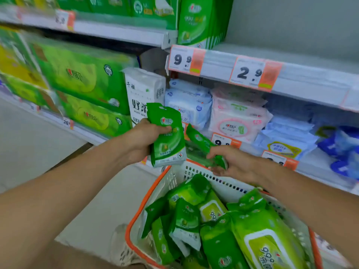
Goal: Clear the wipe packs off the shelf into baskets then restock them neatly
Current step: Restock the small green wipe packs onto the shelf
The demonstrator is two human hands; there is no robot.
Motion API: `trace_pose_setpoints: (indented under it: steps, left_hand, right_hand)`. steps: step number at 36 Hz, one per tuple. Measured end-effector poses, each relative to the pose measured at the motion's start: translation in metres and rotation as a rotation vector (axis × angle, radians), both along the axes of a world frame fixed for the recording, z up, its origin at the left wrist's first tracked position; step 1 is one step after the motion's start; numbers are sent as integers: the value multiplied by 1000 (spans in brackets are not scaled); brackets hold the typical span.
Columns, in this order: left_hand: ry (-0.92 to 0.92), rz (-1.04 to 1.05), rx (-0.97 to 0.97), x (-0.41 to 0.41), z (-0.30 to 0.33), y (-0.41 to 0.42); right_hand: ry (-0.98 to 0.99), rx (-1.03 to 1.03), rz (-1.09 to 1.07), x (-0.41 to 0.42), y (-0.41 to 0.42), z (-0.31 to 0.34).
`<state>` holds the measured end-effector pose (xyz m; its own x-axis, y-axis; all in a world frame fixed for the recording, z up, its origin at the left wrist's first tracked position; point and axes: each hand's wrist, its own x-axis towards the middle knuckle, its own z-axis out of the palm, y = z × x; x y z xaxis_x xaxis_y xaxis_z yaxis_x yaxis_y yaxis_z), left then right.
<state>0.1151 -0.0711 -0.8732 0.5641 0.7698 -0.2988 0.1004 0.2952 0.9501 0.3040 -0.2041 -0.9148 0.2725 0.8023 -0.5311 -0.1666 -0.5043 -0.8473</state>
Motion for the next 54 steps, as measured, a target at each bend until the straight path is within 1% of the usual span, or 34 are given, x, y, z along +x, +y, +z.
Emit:
trace_pose_setpoints:
  steps: [1,4,7,8,9,11,13,16,18,22,24,27,31,34,36,37,40,42,44,45,47,49,51,53,54]
  left_hand:
    - [-15,-1,13,6,7,-1]
    - [-68,-10,72,27,25,-7]
    - [-184,10,151,56,42,-16]
    - [-224,8,182,67,48,-21]
    - [-265,6,210,78,54,-26]
    - [-323,33,272,98,61,-39]
    - [-364,65,338,114,64,-50]
    - [-412,117,318,126,64,-57]
    - [-386,111,299,130,63,-57]
    - [-331,82,294,127,61,-59]
    - [-291,17,265,123,62,-59]
    - [-358,-92,217,121,62,-58]
    - [-417,-123,207,126,60,-58]
    - [-490,-110,219,133,65,-48]
    - [-491,-170,260,138,76,-42]
    - [-485,-166,282,139,85,-38]
    - [-479,-24,340,132,112,-12]
    - [-438,126,403,119,123,10]
    - [-288,288,615,106,116,35]
    - [-198,318,729,101,108,46]
    - [-39,295,904,93,94,60]
    - [52,246,1000,89,85,69]
    - [127,197,1099,88,80,74]
    - [200,156,1186,88,77,81]
    - [227,137,1194,88,77,85]
  right_hand:
    - [-30,67,-16,5,-2,18]
    - [-208,239,-64,9,-9,57]
    - [-566,437,-36,9,-16,78]
    - [-620,522,-11,10,-19,80]
    - [-628,593,-2,9,-22,83]
    - [-617,688,-40,4,-29,94]
    - [-587,727,-81,7,-33,106]
    - [-499,652,-139,16,-36,121]
    - [-472,594,-154,24,-38,122]
    - [-597,545,-100,32,-41,117]
    - [-592,512,-73,36,-40,116]
    - [-441,509,-23,40,-37,112]
    - [-205,512,35,38,-33,110]
    - [-124,574,43,43,-30,118]
    - [-94,629,25,45,-25,129]
    - [-71,662,14,45,-20,135]
    - [-32,732,-51,39,8,158]
    - [-65,756,-135,41,37,176]
    - [-145,781,-226,47,71,194]
    - [-177,800,-268,53,90,201]
    - [-265,842,-325,64,126,214]
    - [-419,849,-323,74,159,217]
    - [-555,802,-268,77,183,213]
    - [-612,738,-216,77,200,205]
    - [-637,714,-197,76,207,201]
